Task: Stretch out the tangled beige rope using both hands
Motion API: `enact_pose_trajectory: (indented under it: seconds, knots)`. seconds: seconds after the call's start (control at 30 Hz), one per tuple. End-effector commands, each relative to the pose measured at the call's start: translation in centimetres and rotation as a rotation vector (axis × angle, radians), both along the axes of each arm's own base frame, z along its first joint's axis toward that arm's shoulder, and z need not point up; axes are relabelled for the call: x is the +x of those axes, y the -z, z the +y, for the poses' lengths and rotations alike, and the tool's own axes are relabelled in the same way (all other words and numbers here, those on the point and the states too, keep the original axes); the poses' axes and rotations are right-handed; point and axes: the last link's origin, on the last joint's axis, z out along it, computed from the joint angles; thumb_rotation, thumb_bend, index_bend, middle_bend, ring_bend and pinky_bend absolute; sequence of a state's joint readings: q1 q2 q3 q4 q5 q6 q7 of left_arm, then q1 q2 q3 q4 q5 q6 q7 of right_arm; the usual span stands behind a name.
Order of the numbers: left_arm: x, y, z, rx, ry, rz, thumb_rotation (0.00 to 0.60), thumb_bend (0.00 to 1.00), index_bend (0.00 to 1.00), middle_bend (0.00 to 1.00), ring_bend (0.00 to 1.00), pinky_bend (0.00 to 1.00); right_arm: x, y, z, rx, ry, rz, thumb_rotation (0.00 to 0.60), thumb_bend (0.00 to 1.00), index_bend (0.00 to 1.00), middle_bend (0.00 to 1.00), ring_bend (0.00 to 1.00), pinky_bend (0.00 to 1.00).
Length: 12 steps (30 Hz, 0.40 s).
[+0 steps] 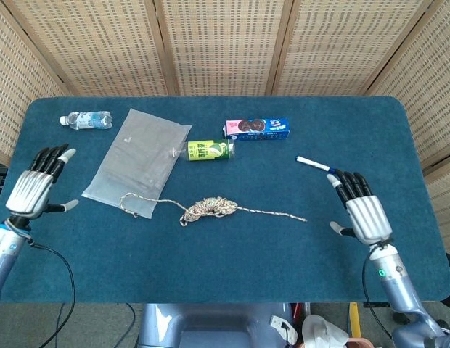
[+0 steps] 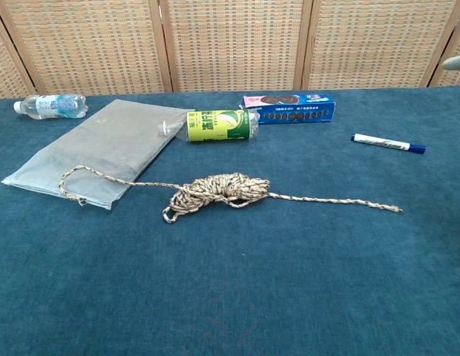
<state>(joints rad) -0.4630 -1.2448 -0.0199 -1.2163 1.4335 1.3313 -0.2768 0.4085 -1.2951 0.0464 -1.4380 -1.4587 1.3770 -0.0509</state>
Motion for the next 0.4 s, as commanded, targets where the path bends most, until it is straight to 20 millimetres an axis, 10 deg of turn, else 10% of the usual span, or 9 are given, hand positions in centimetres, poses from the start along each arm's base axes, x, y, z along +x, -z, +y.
enact_pose_trajectory:
  seconds: [0.03, 0.4]
  knots:
    - [-1.6, -2.0, -5.0, 0.122, -0.102, -0.047, 0.600, 0.00, 0.00, 0.00, 0.00, 0.00, -1.4, -1.7, 3.6, -0.044, 0.014, 0.038, 0.600, 0.00, 0.00, 0.00, 0.00, 0.00]
    - [-1.6, -0.2, -8.8, 0.096, -0.146, -0.061, 0.600, 0.00, 0.00, 0.00, 0.00, 0.00, -2.3, -2.0, 6.4, -0.100, 0.042, 0.027, 0.600, 0.00, 0.00, 0.00, 0.00, 0.00]
